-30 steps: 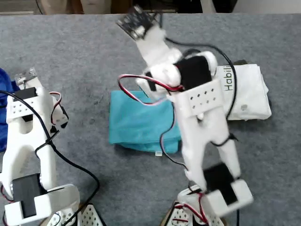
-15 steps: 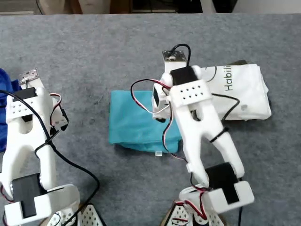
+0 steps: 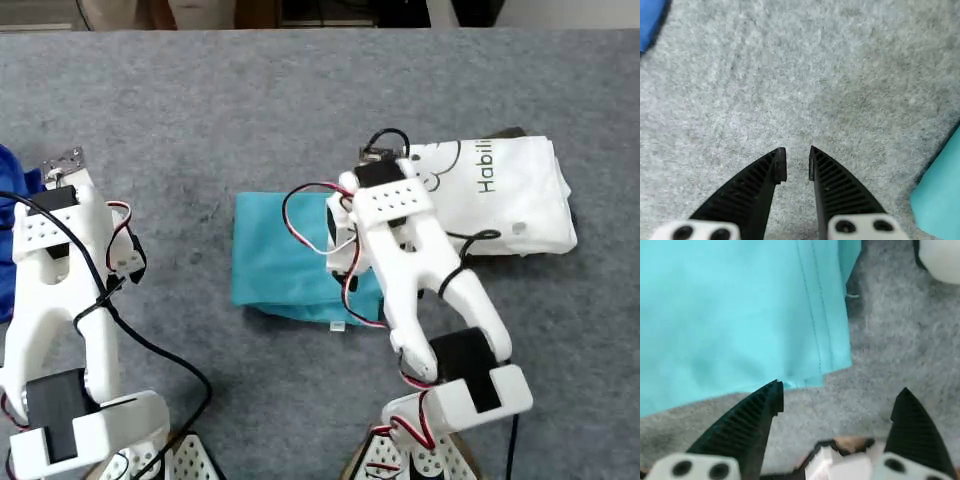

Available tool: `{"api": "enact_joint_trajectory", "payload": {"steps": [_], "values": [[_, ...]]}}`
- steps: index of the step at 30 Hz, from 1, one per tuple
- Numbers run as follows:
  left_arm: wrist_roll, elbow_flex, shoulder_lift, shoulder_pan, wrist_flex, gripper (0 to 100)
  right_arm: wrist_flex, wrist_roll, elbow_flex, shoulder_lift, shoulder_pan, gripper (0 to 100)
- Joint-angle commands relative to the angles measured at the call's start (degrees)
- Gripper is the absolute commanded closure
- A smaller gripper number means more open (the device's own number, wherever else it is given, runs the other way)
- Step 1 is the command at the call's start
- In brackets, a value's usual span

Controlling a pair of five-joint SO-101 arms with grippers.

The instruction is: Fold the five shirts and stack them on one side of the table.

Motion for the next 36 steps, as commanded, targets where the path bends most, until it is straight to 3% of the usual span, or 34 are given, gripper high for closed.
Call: {"api": "enact_joint_trajectory", "payload": {"steps": [1,11,14,23,30,36], "values": [[-0.5,-0.7,-0.7,-0.6,0.1,91,-7.5,-0.9,3.6,-2.5,-0.3,64.8],[-0.5,-1.1,-0.7,-0.6,0.3,91,-27.9,-8.8,12.1,2.4,-0.3,64.9],[-0.7,-1.1,-0.7,-0.6,0.4,91,-27.8,-10.2,11.7,3.0,-0.4,67.3],[-3.2,-1.1,-0.7,-2.5,0.4,91,-27.7,-6.2,11.5,3.0,0.0,99.8],[-3.3,-1.1,-0.7,-2.9,0.4,91,-22.8,-5.9,8.4,3.0,0.1,99.7],[-3.3,-1.1,-0.7,-2.9,0.5,91,-12.7,-2.5,-6.5,3.0,5.4,99.7]]}}
